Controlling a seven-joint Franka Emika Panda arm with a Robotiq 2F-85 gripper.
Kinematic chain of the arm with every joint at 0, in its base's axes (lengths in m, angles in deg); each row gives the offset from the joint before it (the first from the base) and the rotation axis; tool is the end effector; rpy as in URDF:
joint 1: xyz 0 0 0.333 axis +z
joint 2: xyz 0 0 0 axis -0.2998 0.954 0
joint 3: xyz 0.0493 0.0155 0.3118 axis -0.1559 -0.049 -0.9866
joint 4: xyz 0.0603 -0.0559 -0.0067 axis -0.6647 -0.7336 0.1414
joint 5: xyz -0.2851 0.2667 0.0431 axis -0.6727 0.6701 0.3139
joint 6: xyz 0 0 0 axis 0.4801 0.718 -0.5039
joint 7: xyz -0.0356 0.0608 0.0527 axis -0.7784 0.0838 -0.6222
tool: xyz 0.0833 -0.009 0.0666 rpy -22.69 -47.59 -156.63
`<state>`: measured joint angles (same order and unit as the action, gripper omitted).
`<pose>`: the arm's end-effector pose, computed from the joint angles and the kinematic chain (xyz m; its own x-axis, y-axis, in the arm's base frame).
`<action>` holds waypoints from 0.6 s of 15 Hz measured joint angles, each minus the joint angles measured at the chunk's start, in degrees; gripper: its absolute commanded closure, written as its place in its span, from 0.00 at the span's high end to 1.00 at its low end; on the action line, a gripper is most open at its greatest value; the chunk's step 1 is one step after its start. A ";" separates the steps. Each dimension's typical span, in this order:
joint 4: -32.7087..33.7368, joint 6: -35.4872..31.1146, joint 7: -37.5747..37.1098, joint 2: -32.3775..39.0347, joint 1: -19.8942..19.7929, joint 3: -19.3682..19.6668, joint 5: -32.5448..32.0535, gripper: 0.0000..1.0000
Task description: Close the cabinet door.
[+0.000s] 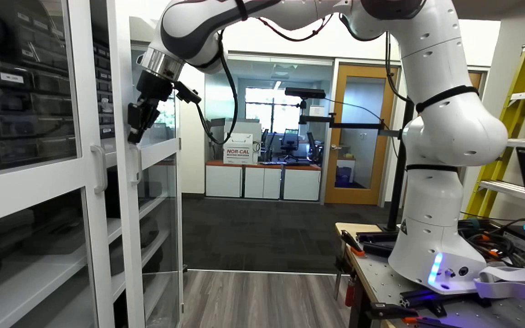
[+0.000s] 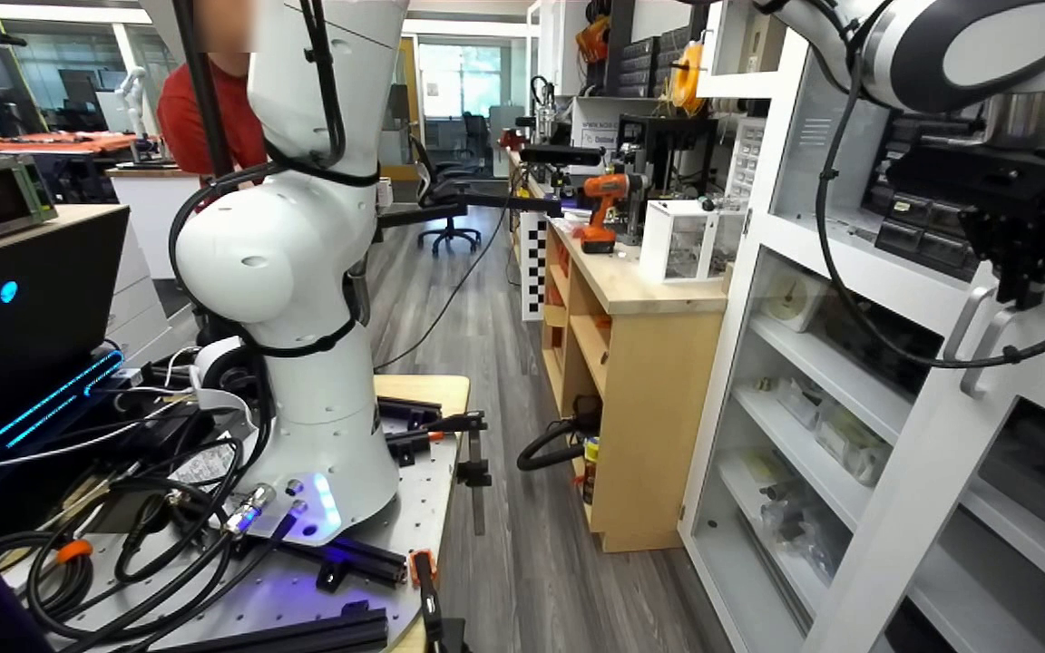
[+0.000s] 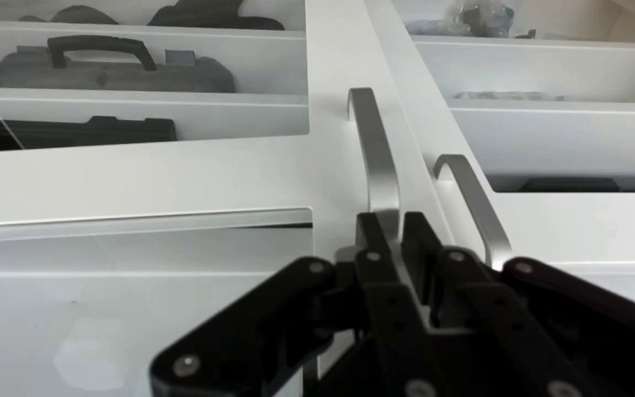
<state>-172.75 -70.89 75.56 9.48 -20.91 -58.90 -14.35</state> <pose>0.6835 -0.0518 0.4510 0.9099 0.0915 0.4046 0.1117 -0.9934 -0.0266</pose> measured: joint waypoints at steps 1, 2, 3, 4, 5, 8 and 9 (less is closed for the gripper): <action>0.94 0.06 -0.79 0.26 0.07 -0.11 -0.43 0.04; 1.86 0.06 -1.48 0.56 0.18 -0.19 -0.77 0.04; 2.82 0.06 -1.85 1.00 0.30 -0.30 -0.99 0.04; 3.74 0.06 -2.11 1.56 0.38 -0.46 -1.11 0.04; 4.60 0.06 -2.39 2.14 0.45 -0.61 -1.25 0.04; 7.32 0.06 -3.19 4.18 0.61 -1.03 -1.62 0.04; 8.17 0.06 -3.41 4.90 0.69 -1.14 -1.67 0.04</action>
<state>-164.58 -70.83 72.15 14.38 -20.22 -60.04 -16.02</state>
